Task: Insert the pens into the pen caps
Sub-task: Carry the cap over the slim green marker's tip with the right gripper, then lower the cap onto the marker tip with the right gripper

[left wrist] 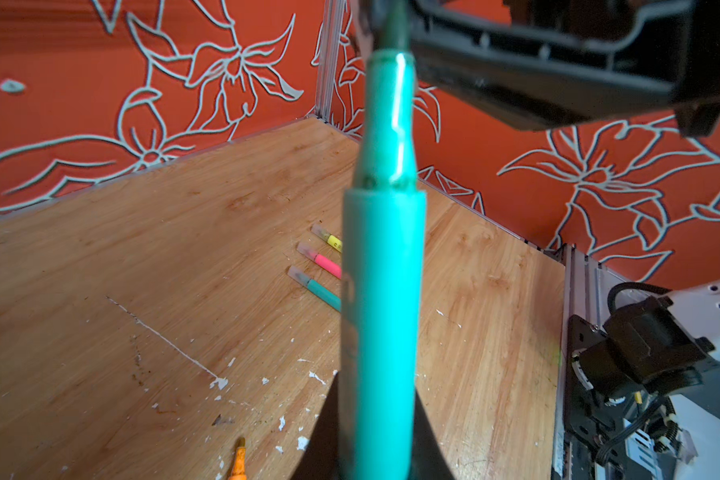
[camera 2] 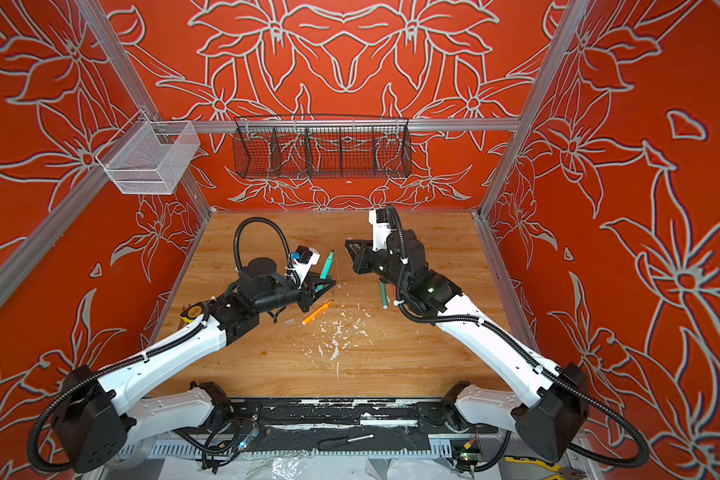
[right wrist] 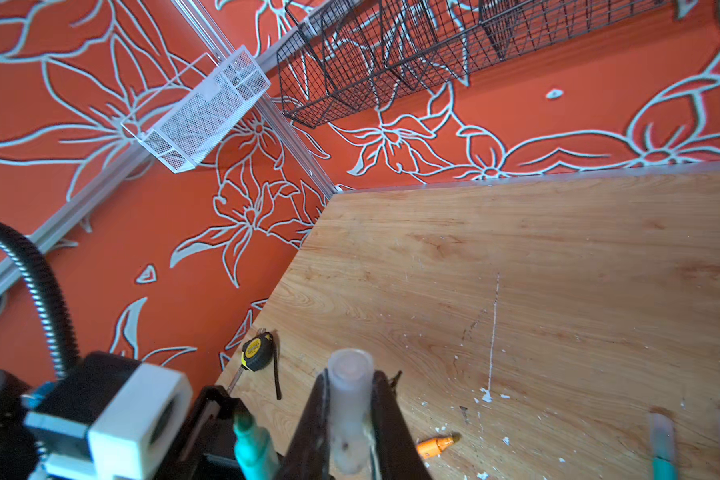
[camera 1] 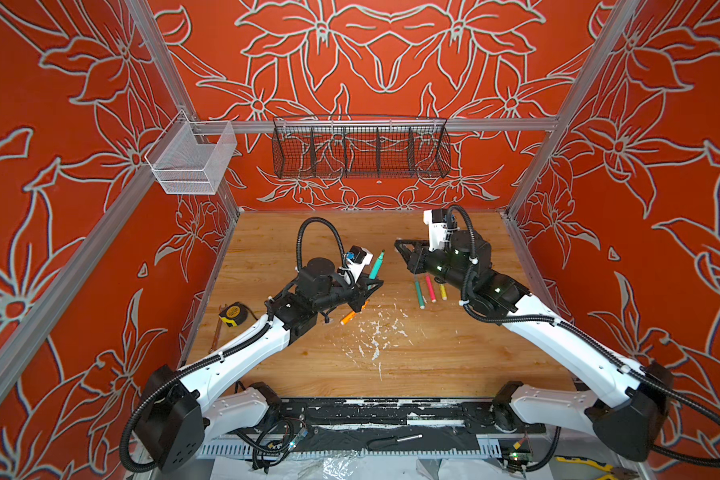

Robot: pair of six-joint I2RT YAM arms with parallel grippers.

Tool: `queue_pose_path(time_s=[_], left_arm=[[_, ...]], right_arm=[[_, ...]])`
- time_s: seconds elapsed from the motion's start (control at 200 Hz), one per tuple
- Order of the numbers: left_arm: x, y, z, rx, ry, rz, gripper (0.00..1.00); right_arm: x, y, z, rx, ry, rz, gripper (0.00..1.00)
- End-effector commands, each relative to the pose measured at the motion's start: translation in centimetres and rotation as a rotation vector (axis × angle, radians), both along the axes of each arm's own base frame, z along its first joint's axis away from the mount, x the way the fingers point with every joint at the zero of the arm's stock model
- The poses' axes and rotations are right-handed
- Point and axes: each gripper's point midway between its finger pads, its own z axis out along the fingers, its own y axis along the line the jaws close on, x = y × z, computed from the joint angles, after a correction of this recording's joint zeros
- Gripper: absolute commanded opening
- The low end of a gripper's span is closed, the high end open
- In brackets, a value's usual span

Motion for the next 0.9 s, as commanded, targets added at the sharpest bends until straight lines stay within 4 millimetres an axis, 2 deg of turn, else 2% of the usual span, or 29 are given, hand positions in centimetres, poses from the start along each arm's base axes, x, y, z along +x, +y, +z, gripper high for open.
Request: queue_pose_path(time_s=[0.0, 0.125, 0.34, 0.621, 0.896], left_arm=[[-0.3, -0.9, 1.1, -0.018, -0.016, -0.038, 0.00], [-0.3, -1.1, 1.0, -0.020, -0.004, -0.044, 0.00], [-0.4, -1.3, 1.1, -0.028, 0.006, -0.052, 0.00], [-0.3, -1.5, 1.0, -0.030, 0.017, -0.052, 0.00], [-0.2, -1.4, 1.3, -0.041, 0.014, -0.040, 0.00]], right_arm=[[-0.4, 0.7, 2.6, 0.096, -0.052, 0.046, 0.08], [-0.8, 1.0, 3.1, 0.111, -0.059, 0.060, 0.08], [-1.4, 1.4, 2.1, 0.113, -0.041, 0.077, 0.08], [-1.6, 2.6, 2.3, 0.127, -0.039, 0.108, 0.08], [-1.8, 2.8, 0.9, 0.094, -0.015, 0.109, 0.09]])
